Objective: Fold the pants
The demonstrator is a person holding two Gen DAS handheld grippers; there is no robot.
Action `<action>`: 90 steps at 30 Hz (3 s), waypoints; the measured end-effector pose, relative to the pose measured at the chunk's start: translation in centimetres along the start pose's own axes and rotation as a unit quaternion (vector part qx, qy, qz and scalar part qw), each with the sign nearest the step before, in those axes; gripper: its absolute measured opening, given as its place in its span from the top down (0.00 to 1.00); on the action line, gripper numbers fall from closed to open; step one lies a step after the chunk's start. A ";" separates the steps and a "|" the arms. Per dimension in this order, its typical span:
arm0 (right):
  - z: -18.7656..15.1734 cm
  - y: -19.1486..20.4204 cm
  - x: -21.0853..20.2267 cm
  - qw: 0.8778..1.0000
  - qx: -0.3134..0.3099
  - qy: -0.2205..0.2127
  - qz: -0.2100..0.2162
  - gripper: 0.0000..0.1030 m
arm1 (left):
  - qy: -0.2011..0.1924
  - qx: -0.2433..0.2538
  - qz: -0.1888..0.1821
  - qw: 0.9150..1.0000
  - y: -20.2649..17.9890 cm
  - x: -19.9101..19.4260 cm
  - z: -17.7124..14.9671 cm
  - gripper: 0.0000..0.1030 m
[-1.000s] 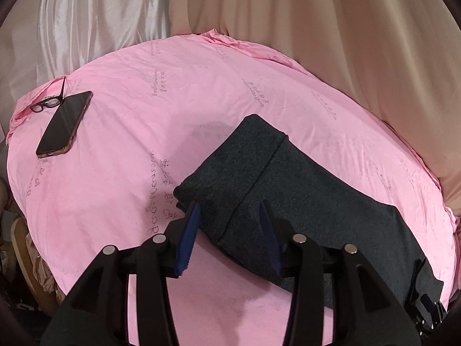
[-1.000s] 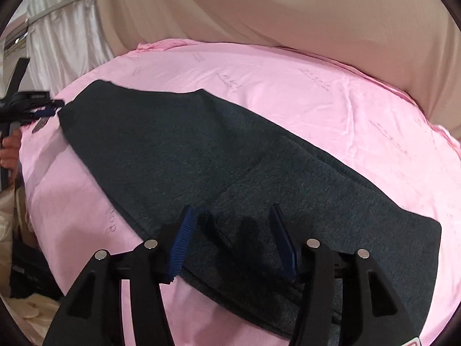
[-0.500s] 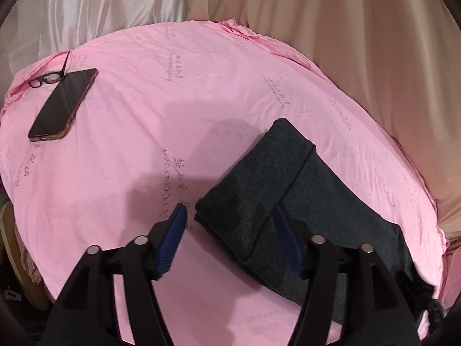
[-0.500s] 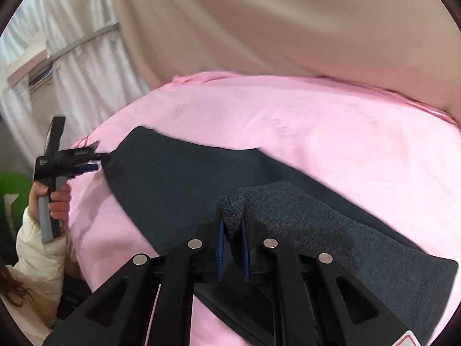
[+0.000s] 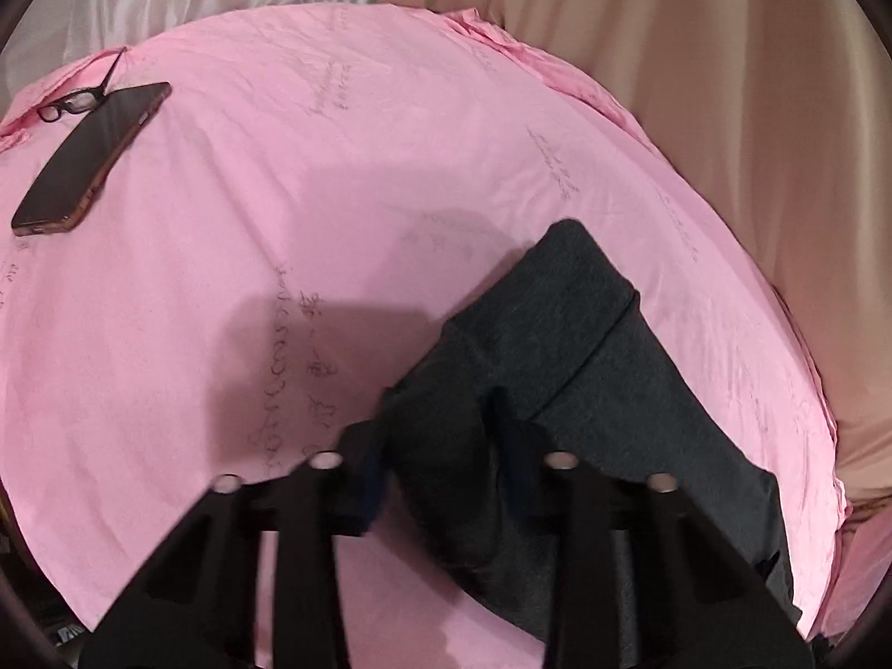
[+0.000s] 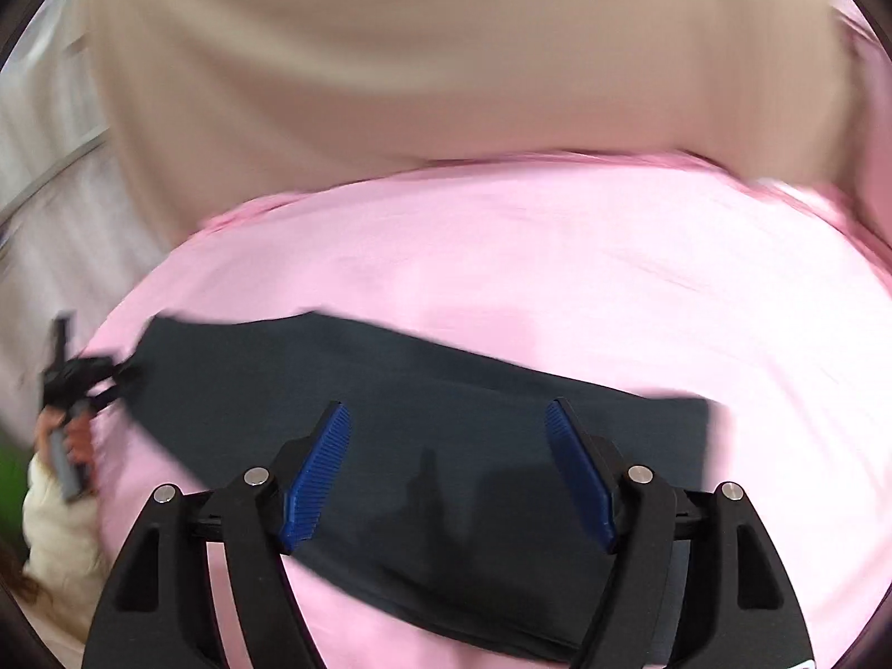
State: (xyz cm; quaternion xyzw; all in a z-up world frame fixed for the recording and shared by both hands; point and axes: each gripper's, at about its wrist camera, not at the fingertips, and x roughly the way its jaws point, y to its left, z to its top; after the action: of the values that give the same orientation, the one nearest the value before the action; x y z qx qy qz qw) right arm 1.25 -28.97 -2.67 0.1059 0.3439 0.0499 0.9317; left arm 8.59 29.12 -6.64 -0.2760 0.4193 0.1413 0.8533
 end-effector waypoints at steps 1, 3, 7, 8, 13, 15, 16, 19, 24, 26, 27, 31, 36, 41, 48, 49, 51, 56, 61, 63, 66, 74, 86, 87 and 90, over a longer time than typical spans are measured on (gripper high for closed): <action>-0.4 -2.0 -0.3 1.000 0.027 0.005 -0.014 0.31 | 0.000 -0.001 -0.001 1.000 0.0 -0.1 0.2 0.78; -1.6 -5.7 -0.8 0.996 0.083 0.017 -0.023 0.31 | -0.002 0.000 0.002 1.000 -0.2 -0.1 0.2 0.79; -4.3 -9.6 -0.7 0.988 0.147 0.047 0.005 0.31 | -0.006 0.011 0.023 1.000 -0.8 0.0 0.0 0.79; -4.9 -9.8 -0.4 0.986 0.155 0.054 0.028 0.31 | -0.006 0.011 0.027 1.000 -0.9 0.0 0.0 0.79; -5.9 -7.5 1.6 0.990 0.112 0.072 0.041 0.79 | -0.008 0.007 0.039 0.999 -1.1 0.0 0.0 0.79; -4.9 -7.0 0.6 0.993 0.095 0.062 0.042 0.88 | -0.011 0.010 0.042 0.999 -1.3 -0.3 0.0 0.81; -4.2 -6.2 -0.6 0.995 0.073 0.045 0.042 0.88 | -0.013 0.012 0.041 0.999 -1.4 -0.4 0.0 0.81; -3.3 -5.4 -0.8 0.999 0.009 0.048 0.015 0.85 | -0.022 0.025 0.045 0.998 -1.8 -1.1 -0.1 0.81; -5.8 -8.2 -1.0 0.997 0.046 0.064 -0.019 0.52 | -0.008 0.012 0.048 0.999 -1.3 -0.3 0.0 0.80; -6.8 -8.2 -3.7 0.999 0.037 0.021 -0.033 0.47 | -0.007 0.011 0.046 0.999 -1.2 -0.4 0.0 0.79; -7.3 -8.1 -4.9 0.999 0.023 0.010 -0.044 0.47 | -0.007 0.008 0.045 0.999 -1.2 -0.7 -0.1 0.79; -9.2 -6.8 -6.6 0.995 -0.042 0.011 -0.094 0.47 | -0.051 0.046 0.022 0.997 -4.0 -5.3 -1.4 0.80; -10.4 -5.2 -4.3 0.989 -0.098 0.033 -0.102 0.48 | -0.057 0.209 -0.059 0.975 -14.5 -8.8 -6.7 0.71; -10.0 -5.9 -3.0 0.994 -0.063 0.018 -0.090 0.51 | 0.002 0.242 -0.093 0.966 -19.5 -6.3 -10.5 0.72; -9.7 -7.1 -3.1 0.996 -0.035 0.015 -0.078 0.51 | -0.128 0.149 0.096 0.976 -12.9 -7.4 -3.6 0.74; -9.7 -7.1 -3.2 0.996 -0.031 0.015 -0.078 0.50 | -0.120 0.131 0.083 0.981 -11.2 -8.0 -2.8 0.74; -9.8 -7.3 -3.9 0.997 -0.019 0.012 -0.072 0.50 | -0.120 0.125 0.075 0.982 -9.4 -9.2 -2.5 0.71; -9.9 -6.7 -3.7 0.995 -0.034 0.021 -0.091 0.50 | -0.072 0.225 -0.027 0.971 -13.3 -10.6 -8.5 0.26; -10.1 -6.0 -2.9 0.995 -0.040 0.016 -0.092 0.50 | 0.011 0.324 -0.114 0.939 -22.2 -6.6 -15.9 0.16; -10.0 -6.1 -2.7 0.995 -0.036 0.008 -0.093 0.50 | 0.036 0.330 -0.117 0.936 -24.4 -4.4 -17.3 0.16; -9.6 -6.7 -2.2 0.997 -0.016 0.000 -0.080 0.50 | 0.096 0.311 -0.118 0.938 -26.4 -0.5 -18.7 0.17; -8.5 -6.2 -2.1 0.998 -0.004 -0.026 -0.055 0.71 | 0.098 0.310 -0.111 0.939 -28.0 -0.3 -18.7 0.94; -8.9 -5.4 -1.6 0.999 -0.019 0.021 -0.044 0.73 | 0.068 0.295 -0.104 0.947 -24.0 -2.0 -15.9 0.88; -9.2 -5.2 -2.5 0.999 -0.028 0.021 -0.040 0.70 | 0.061 0.293 -0.107 0.948 -23.7 -2.7 -15.3 0.87; -9.2 -4.3 -6.4 0.998 -0.050 -0.012 -0.033 0.37 | 0.008 0.268 -0.113 0.957 -20.5 -6.2 -11.8 0.44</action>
State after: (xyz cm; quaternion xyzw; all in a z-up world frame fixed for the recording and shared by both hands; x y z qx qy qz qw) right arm -9.51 -32.71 -6.47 0.0486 0.3335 0.0347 0.9408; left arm 7.03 5.54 -0.30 -0.0837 0.4146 -0.0764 0.9029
